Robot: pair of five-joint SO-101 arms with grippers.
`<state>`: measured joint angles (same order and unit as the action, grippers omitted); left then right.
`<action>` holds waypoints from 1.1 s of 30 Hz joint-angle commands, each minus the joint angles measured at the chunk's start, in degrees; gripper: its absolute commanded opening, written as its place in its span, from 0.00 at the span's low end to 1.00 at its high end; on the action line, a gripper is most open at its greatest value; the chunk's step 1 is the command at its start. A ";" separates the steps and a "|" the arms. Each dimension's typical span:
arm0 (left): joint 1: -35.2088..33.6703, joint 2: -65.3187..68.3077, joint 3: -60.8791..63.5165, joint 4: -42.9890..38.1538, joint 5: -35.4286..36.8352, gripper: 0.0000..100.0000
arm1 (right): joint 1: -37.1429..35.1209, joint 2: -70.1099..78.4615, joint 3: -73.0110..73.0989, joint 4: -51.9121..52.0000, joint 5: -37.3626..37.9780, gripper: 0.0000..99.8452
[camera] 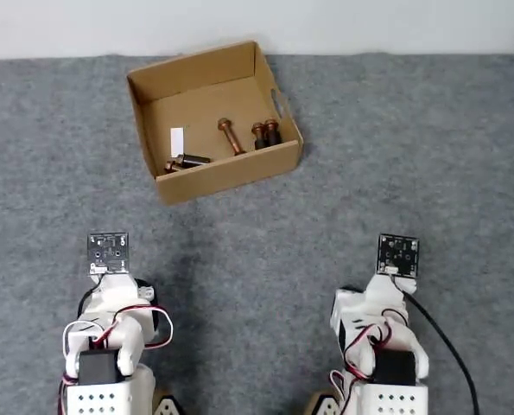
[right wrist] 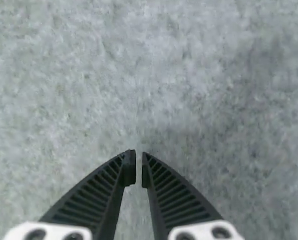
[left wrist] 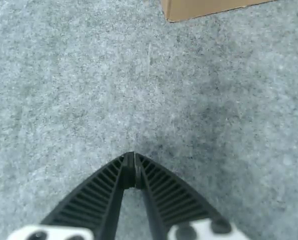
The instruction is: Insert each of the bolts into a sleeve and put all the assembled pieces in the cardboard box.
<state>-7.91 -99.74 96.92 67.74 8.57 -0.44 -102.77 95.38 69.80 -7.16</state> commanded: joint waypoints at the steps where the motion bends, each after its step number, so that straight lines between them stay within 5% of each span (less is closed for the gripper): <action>1: -0.09 -0.44 -0.66 0.18 0.35 0.01 | 0.84 -0.13 1.05 3.38 0.53 0.01; 8: -0.09 -0.44 -0.66 0.18 0.35 0.01 | 7.16 -0.40 1.05 2.68 0.53 0.01; 33: -0.09 -0.44 -0.66 0.18 0.35 0.01 | 7.43 -0.40 1.05 4.62 0.26 0.01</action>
<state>-7.91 -99.74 96.92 67.74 8.57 6.51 -102.77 95.38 74.20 -7.16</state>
